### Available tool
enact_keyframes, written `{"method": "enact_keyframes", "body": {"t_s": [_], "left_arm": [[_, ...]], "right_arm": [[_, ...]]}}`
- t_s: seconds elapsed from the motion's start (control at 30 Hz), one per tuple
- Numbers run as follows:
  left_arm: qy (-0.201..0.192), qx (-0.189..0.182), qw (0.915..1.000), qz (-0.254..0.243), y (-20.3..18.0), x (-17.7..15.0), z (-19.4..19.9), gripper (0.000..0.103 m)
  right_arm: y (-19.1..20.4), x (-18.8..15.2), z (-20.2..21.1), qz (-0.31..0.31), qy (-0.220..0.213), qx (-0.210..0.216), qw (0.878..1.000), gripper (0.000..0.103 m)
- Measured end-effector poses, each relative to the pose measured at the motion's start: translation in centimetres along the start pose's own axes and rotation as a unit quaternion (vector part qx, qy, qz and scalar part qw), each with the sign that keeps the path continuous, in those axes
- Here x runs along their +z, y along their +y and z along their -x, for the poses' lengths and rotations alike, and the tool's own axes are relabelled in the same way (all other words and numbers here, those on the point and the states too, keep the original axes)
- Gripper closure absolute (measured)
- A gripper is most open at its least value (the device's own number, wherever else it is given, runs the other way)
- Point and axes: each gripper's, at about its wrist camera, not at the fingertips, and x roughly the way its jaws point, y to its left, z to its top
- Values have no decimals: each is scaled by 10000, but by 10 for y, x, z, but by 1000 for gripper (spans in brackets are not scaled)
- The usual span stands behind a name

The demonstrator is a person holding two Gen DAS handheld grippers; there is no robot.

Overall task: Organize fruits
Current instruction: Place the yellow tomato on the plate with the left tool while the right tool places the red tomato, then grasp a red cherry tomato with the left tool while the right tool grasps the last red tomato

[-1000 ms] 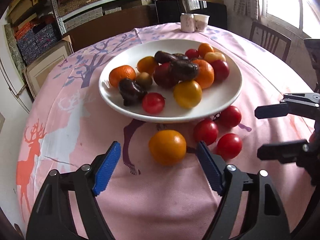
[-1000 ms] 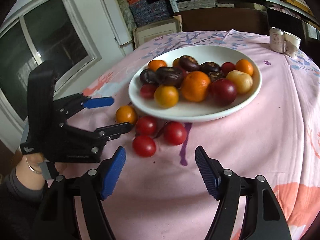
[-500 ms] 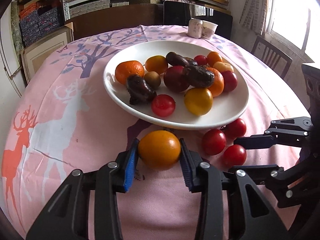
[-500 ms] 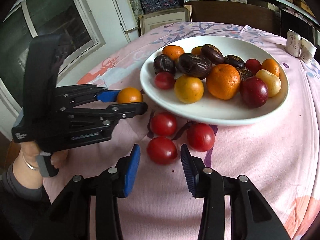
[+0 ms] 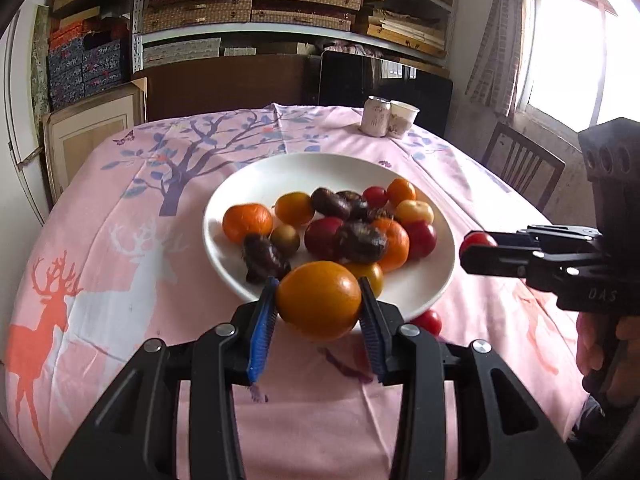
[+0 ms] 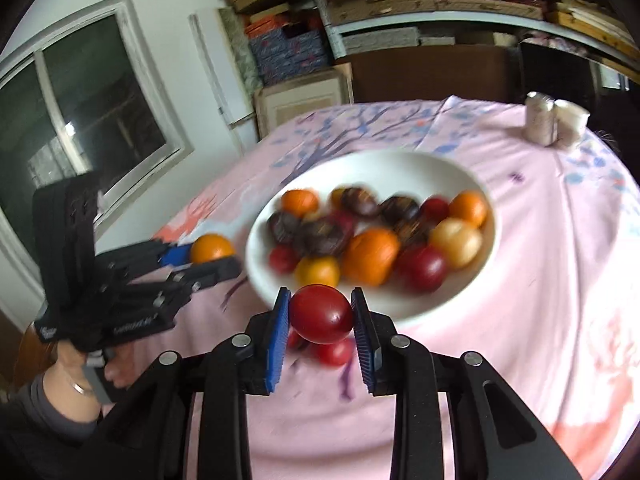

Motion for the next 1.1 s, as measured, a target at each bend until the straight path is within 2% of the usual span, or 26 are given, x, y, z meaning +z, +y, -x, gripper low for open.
{"method": "enact_keyframes", "body": {"t_s": [0.17, 0.2, 0.23, 0.3, 0.33, 0.43, 0.5, 0.57, 0.7, 0.77, 0.87, 0.9, 0.93, 0.97, 1.1], "left_arm": [[108, 245, 9996, 23, -6, 45, -28, 64], [117, 348, 9993, 54, -5, 51, -34, 64], [95, 463, 9988, 89, -4, 56, -37, 59], [45, 555, 9983, 187, -2, 59, -37, 52], [-8, 476, 9985, 252, -1, 57, -32, 46], [-175, 440, 9988, 108, -7, 38, -13, 31], [-99, 335, 9993, -139, -15, 19, -4, 30], [158, 258, 9983, -491, -28, -5, -2, 30], [596, 330, 9913, -1130, -55, -43, -14, 30], [783, 297, 9895, -1179, -60, -45, -23, 34], [874, 341, 9914, -917, -53, -39, -37, 41], [1012, 314, 9907, -855, -49, -39, -45, 59], [1234, 107, 9895, -751, -45, -40, -54, 75], [1188, 38, 9906, -673, -43, -40, -52, 76], [1153, 172, 9903, -751, -46, -42, -50, 76]], "right_arm": [[-24, 49, -17, -191, -32, -143, 9997, 70], [-28, 55, -23, -234, 1, -123, 9997, 59], [-32, 58, -30, -273, 44, -187, 9994, 49], [-36, 62, -36, -288, 11, -417, 9987, 48], [-36, 59, -35, -333, -6, -377, 9987, 48], [-35, 41, -22, -341, -136, -320, 9988, 48], [-33, 24, -15, -295, -177, -297, 9990, 48], [-30, 3, -11, -208, -162, -287, 9992, 48], [-30, -37, -5, -259, -75, -321, 9991, 48], [-39, -41, 2, -535, -105, -217, 9983, 48], [-43, -41, 0, -597, -6, -248, 9979, 48], [-42, -42, -2, -554, 64, -293, 9980, 48], [-39, -43, -3, -489, 112, -287, 9983, 48], [-35, -44, -3, -404, 145, -283, 9987, 48], [-19, -45, -7, -10, 344, -203, 9992, 48]]}}
